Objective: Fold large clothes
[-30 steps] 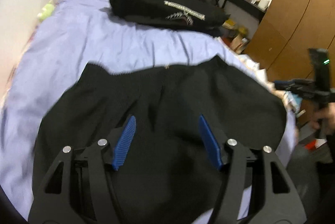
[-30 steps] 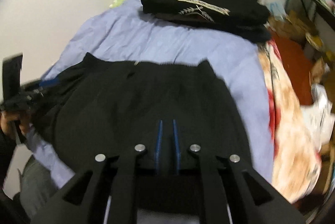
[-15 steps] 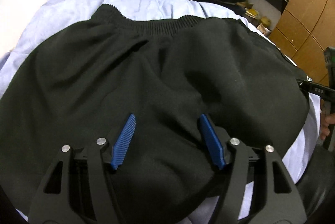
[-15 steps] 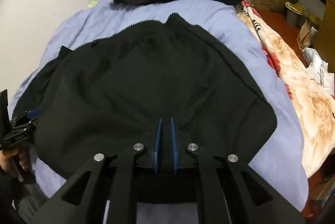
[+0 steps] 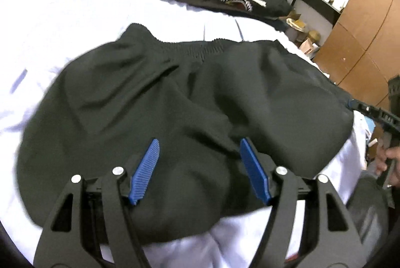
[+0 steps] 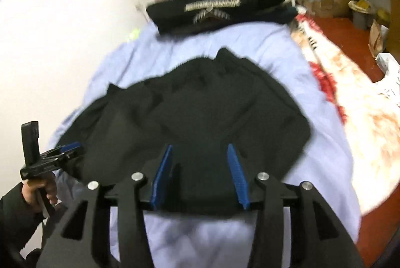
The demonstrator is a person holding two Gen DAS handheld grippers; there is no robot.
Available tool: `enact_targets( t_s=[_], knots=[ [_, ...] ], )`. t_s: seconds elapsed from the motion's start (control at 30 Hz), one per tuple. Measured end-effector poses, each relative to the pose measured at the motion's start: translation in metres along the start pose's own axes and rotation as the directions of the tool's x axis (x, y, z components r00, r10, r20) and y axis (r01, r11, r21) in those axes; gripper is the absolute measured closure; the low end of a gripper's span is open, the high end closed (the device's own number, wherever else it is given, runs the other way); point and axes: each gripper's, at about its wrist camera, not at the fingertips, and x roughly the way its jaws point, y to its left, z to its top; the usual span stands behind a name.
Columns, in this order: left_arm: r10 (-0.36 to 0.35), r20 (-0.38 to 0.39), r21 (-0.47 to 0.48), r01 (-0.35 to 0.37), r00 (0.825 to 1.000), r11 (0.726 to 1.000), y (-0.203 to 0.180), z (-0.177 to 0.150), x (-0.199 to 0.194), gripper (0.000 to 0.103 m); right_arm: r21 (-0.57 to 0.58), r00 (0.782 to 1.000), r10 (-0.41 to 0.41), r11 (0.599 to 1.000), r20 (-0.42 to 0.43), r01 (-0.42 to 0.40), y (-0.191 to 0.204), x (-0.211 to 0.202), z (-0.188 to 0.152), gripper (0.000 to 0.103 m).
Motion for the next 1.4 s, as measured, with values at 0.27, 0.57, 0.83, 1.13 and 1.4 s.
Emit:
enact_targets(
  t_s=[0.27, 0.57, 0.83, 1.13, 1.4],
  knots=[
    [0.059, 0.051, -0.063, -0.056, 0.997, 0.996, 0.034, -0.022, -0.052, 0.031, 0.166, 0.995, 0.004, 0.986, 0.101, -0.021, -0.047, -0.026, -0.015, 0.052],
    [0.141, 0.09, -0.07, -0.135, 0.986, 0.988, 0.063, -0.035, -0.074, 0.021, 0.178, 0.994, 0.056, 0.981, 0.091, -0.072, -0.053, -0.012, -0.011, 0.045],
    [0.156, 0.119, -0.103, -0.144, 0.981, 0.984, 0.085, -0.035, -0.079, 0.016, 0.157, 0.996, 0.089, 0.983, 0.029, -0.092, -0.049, 0.007, -0.01, 0.039],
    [0.085, 0.111, -0.145, -0.069, 0.99, 0.987, 0.102, -0.04, -0.062, 0.016, 0.156, 0.996, 0.09, 0.984, -0.015, -0.087, -0.046, 0.019, -0.011, 0.038],
    [0.103, 0.055, -0.126, -0.096, 0.993, 0.987, 0.094, -0.031, -0.041, 0.01, 0.165, 0.996, 0.085, 0.983, -0.017, -0.081, -0.048, 0.02, -0.012, 0.035]
  ],
)
